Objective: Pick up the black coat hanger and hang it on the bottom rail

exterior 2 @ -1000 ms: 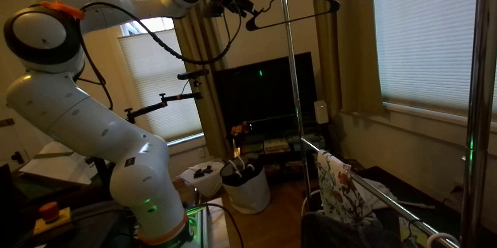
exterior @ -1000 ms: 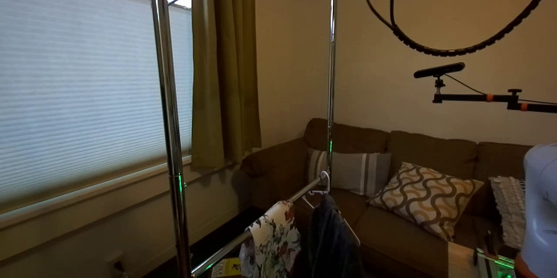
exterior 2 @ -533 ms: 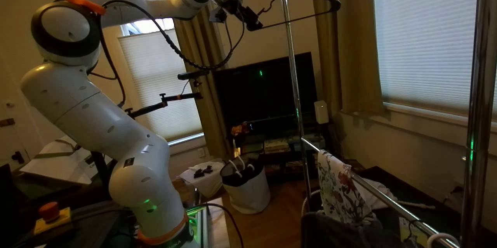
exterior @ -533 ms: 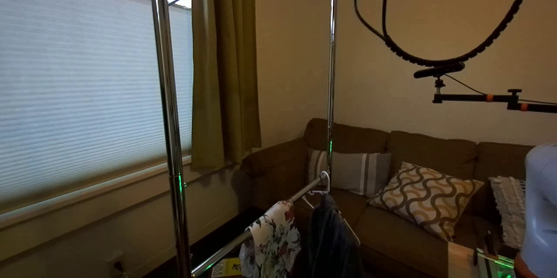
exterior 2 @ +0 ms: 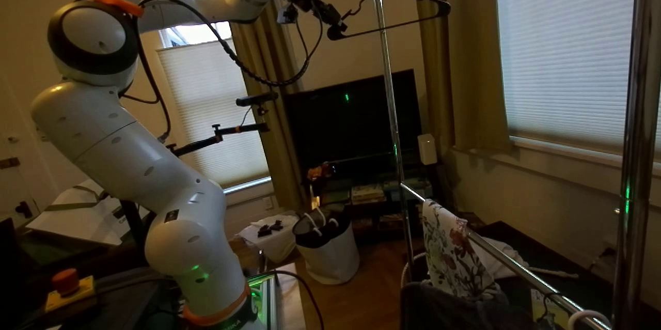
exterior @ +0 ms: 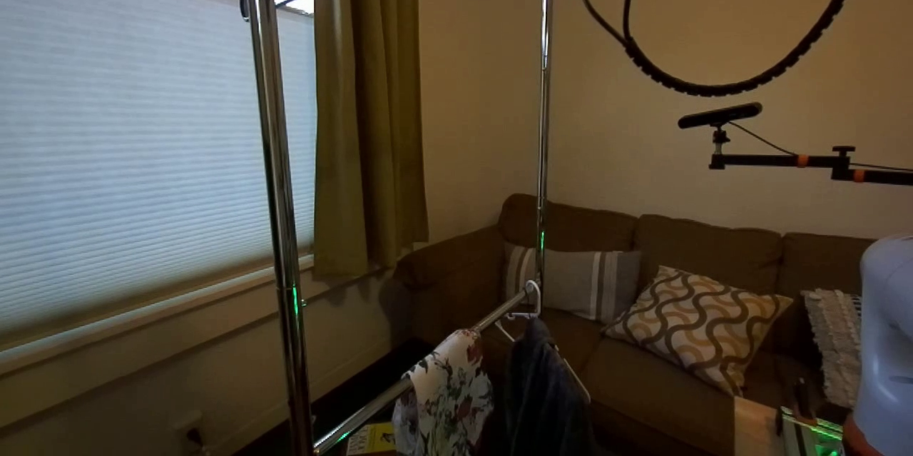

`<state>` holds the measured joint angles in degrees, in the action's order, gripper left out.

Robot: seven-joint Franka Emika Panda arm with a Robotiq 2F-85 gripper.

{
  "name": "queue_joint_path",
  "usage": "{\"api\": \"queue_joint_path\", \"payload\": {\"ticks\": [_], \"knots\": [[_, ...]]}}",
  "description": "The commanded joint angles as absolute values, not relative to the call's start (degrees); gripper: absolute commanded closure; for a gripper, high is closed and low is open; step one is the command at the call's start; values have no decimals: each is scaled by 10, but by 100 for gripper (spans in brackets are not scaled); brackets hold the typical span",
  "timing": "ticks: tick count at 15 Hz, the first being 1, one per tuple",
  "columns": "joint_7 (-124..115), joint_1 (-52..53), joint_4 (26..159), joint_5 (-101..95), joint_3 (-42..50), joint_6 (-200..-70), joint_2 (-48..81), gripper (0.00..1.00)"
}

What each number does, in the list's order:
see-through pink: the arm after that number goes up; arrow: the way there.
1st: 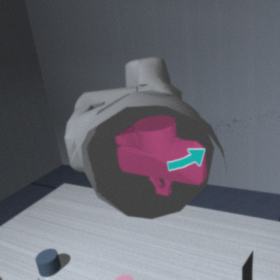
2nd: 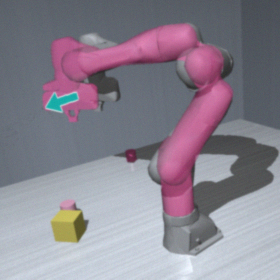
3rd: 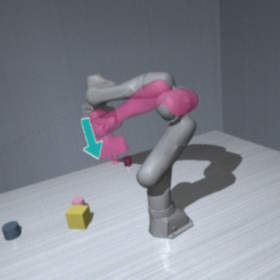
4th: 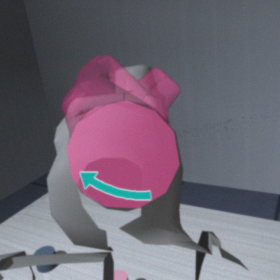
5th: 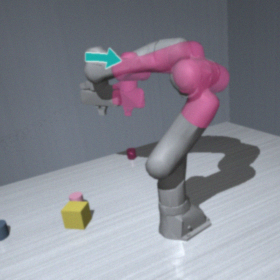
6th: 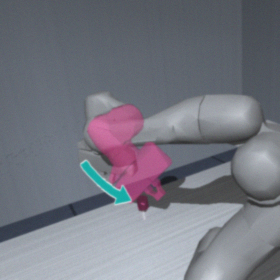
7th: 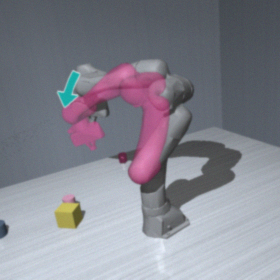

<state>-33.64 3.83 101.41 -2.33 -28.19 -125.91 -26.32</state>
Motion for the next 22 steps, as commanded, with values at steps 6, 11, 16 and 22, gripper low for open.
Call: {"api": "queue_joint_path", "payload": {"ticks": [6,11,16,22], "knots": [[-348,39,1018,-66,-264,-1220,-284,98],[-371,20,1045,-90,-250,-1354,-316,98],[-377,16,1153,-77,-225,-1343,-387,98],[-400,-9,1179,-79,-233,-1356,-388,94]]}}
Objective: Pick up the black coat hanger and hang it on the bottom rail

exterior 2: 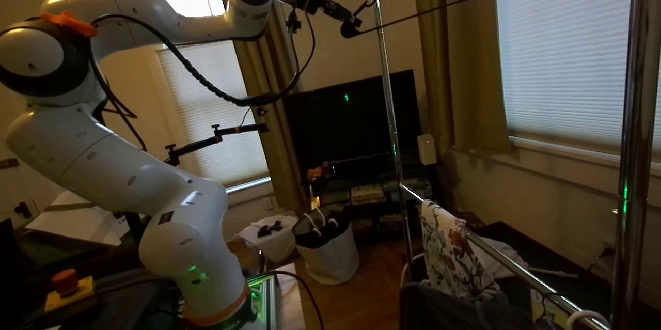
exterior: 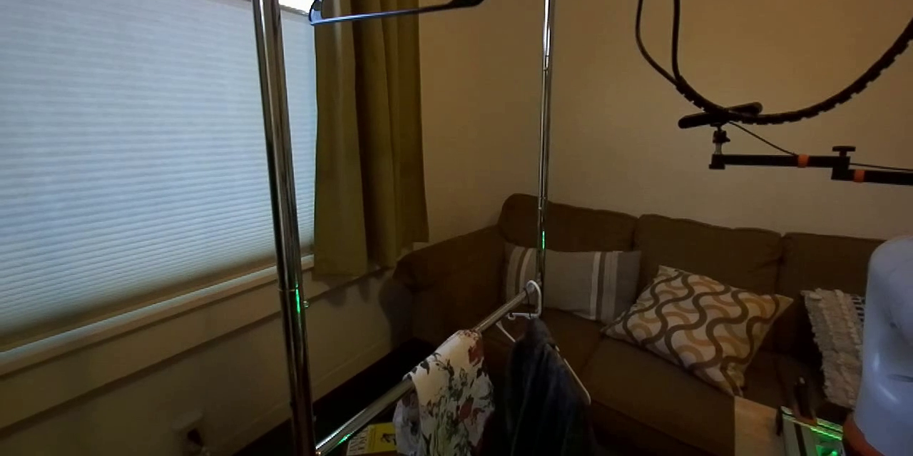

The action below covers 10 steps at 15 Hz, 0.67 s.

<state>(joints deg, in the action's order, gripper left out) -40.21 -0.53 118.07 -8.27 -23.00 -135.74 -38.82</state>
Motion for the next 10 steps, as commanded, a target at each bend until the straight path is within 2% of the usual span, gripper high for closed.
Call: {"api": "queue_joint_path", "payload": {"ticks": [1,2,3,10], "knots": [[-400,-9,1174,-79,-233,-1356,-386,94],[-400,-9,1170,-79,-233,-1356,-384,94],[-400,-9,1168,-80,-233,-1356,-382,98],[-461,-96,1177,-161,-283,-1437,-439,98]]}}
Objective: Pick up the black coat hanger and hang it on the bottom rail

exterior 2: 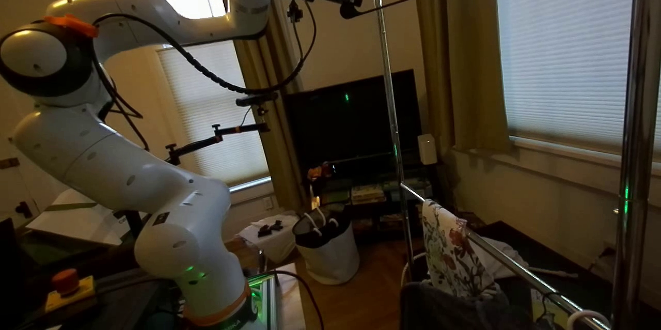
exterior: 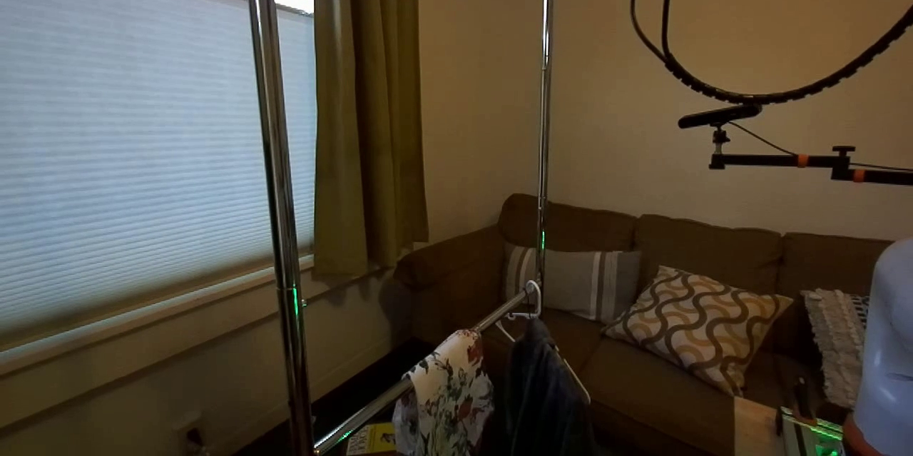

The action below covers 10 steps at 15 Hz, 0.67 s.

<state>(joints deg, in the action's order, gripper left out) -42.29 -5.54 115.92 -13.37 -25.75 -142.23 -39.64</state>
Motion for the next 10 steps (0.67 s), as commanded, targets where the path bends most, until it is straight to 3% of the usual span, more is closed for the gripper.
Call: {"api": "queue_joint_path", "payload": {"ticks": [1,8,10], "knots": [[-469,-102,1181,-163,-289,-1426,-448,98],[-601,-159,1230,-186,-347,-1323,-530,98],[-572,-139,1211,-181,-335,-1341,-495,94]]}}
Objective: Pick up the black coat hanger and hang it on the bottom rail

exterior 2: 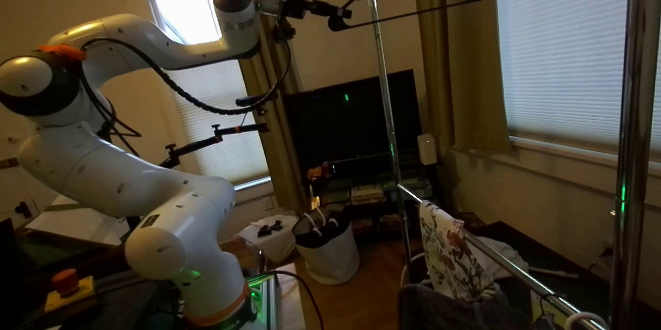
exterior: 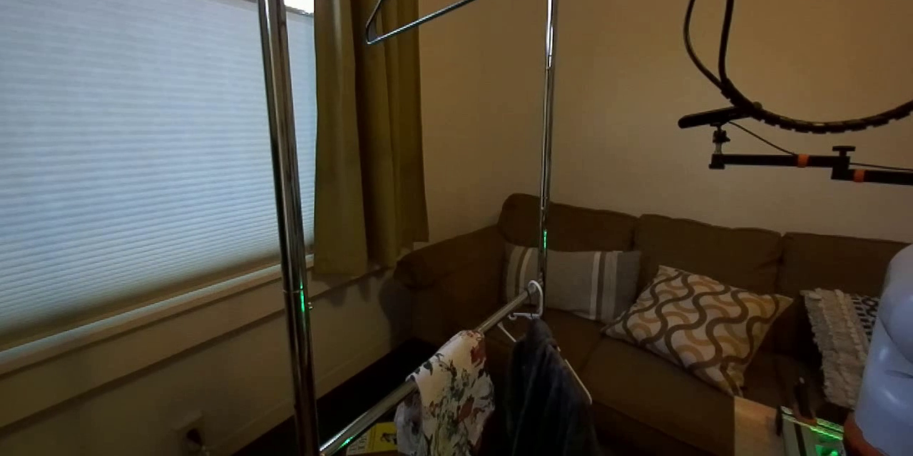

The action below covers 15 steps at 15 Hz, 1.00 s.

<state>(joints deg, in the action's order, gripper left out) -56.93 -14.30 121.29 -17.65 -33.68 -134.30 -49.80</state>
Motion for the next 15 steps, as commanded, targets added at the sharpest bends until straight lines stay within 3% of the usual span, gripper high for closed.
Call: {"api": "queue_joint_path", "payload": {"ticks": [1,3,8,15], "knots": [[-579,-146,1214,-182,-340,-1339,-502,94],[-583,-152,1215,-183,-344,-1334,-508,98],[-600,-227,1198,-249,-357,-1426,-514,98],[-623,-400,1142,-336,-399,-1473,-532,99]]}}
